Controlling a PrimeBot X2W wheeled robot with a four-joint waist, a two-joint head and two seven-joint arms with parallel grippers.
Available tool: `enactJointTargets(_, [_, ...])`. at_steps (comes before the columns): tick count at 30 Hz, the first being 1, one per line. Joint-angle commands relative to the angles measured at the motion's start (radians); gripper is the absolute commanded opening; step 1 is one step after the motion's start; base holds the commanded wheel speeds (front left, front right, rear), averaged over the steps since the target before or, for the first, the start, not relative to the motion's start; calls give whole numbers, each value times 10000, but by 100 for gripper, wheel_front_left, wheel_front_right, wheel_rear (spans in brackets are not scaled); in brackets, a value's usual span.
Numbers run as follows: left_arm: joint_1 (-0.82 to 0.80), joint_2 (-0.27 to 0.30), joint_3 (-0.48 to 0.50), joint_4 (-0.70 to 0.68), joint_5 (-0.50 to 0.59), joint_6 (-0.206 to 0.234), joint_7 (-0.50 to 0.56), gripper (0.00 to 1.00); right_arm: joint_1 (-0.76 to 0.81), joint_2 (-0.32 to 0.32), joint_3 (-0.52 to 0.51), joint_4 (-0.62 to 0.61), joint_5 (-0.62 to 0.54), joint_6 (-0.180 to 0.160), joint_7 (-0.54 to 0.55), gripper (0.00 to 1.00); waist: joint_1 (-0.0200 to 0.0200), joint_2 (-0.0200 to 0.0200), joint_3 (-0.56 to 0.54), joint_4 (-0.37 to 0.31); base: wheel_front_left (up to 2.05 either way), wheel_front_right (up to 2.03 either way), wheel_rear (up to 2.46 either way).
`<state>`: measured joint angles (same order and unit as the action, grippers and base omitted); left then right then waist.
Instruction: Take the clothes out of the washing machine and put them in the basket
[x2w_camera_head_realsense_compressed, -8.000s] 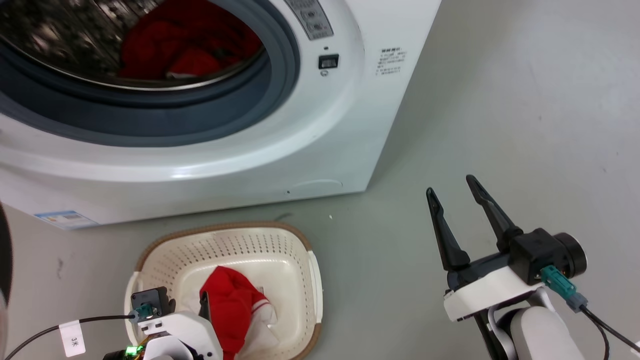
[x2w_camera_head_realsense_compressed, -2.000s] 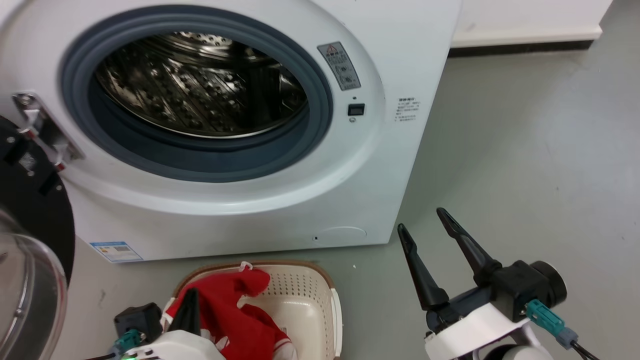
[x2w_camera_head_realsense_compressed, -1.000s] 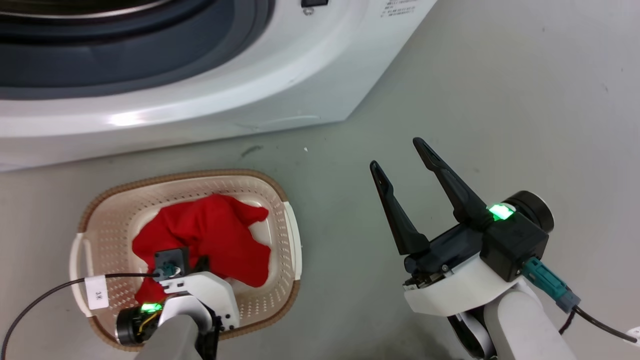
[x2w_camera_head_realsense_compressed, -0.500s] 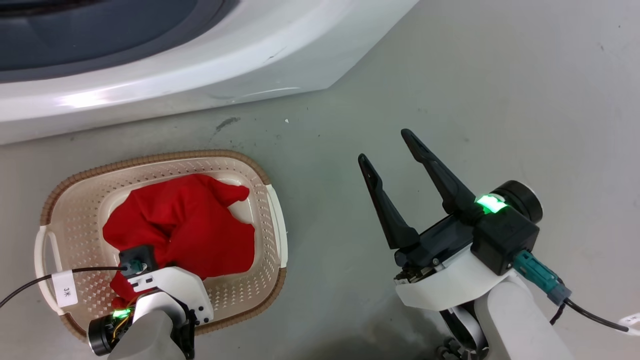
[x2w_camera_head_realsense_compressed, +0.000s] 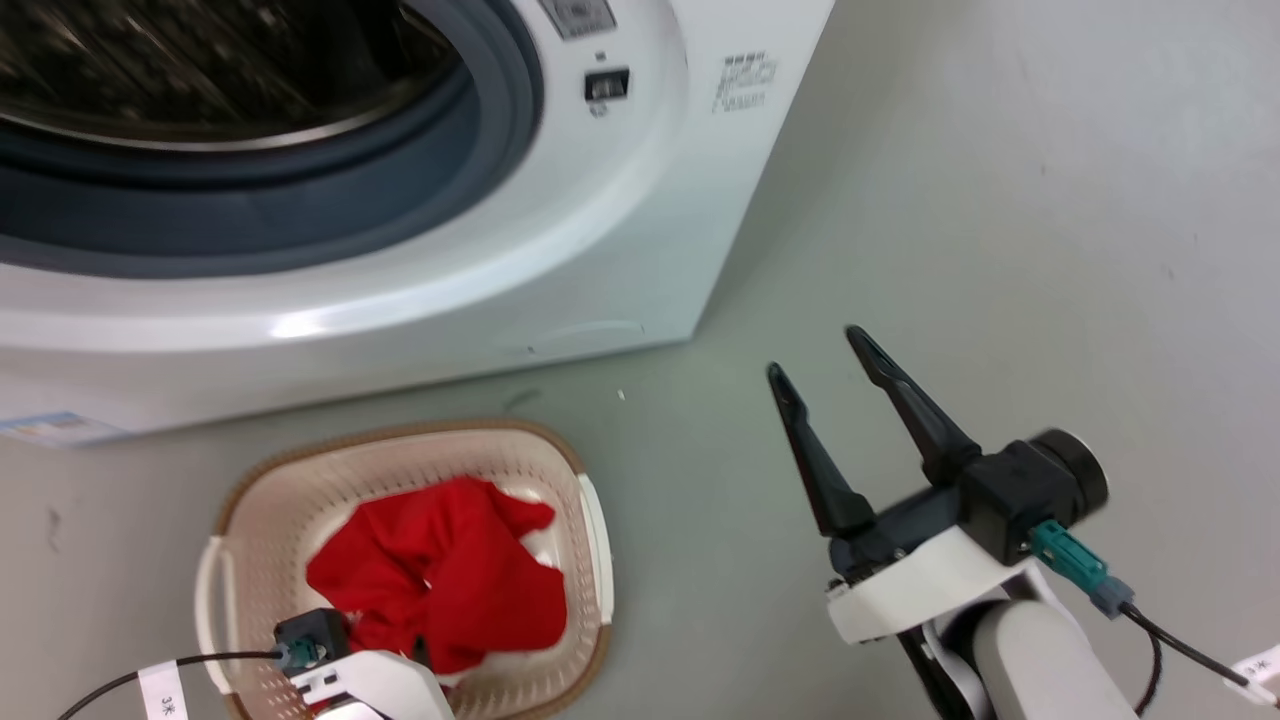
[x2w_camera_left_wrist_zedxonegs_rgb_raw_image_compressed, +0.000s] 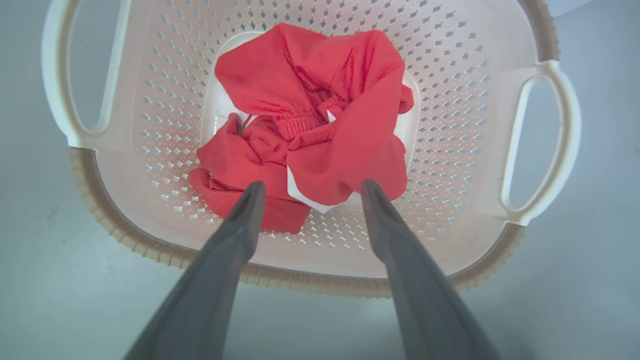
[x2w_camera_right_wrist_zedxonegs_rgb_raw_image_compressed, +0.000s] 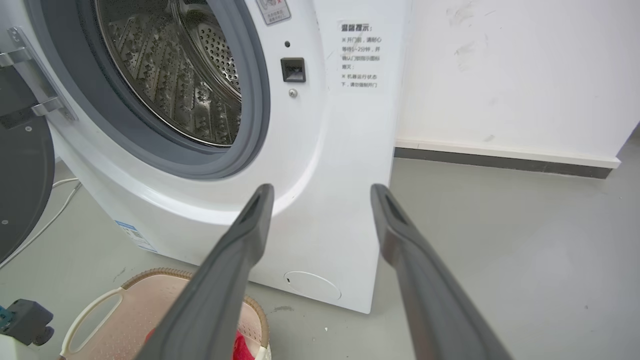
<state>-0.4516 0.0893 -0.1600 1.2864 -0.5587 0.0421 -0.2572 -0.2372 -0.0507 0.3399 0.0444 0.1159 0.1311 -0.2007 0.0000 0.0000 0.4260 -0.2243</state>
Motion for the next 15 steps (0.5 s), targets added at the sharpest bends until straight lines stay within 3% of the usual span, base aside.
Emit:
enactJointTargets(1, [260, -52, -46, -37, 29, -175, -60, 100, 424, 10, -293, 39, -123, -7, 104, 100, 0, 0, -1482, 550, 0, 0, 0])
enactJointTargets(10, [1289, 171, 132, -2297, 731, -93, -78, 100, 1316, 10, -831, -110, -310, -7, 610, 100, 0, 0, -2941, 1080, 0, 0, 0])
enactJointTargets(11, [1628, 209, 240, -3145, 1062, -35, -78, 100, 1528, 10, -936, -138, -340, -7, 704, 100, 0, 0, -3248, 1193, 0, 0, 0])
enactJointTargets(15, [2115, 213, 455, -4396, 1547, 40, -79, 100, 1835, 12, -1104, -227, -379, -7, 833, 100, 0, 0, -3565, 1346, 0, 0, 0])
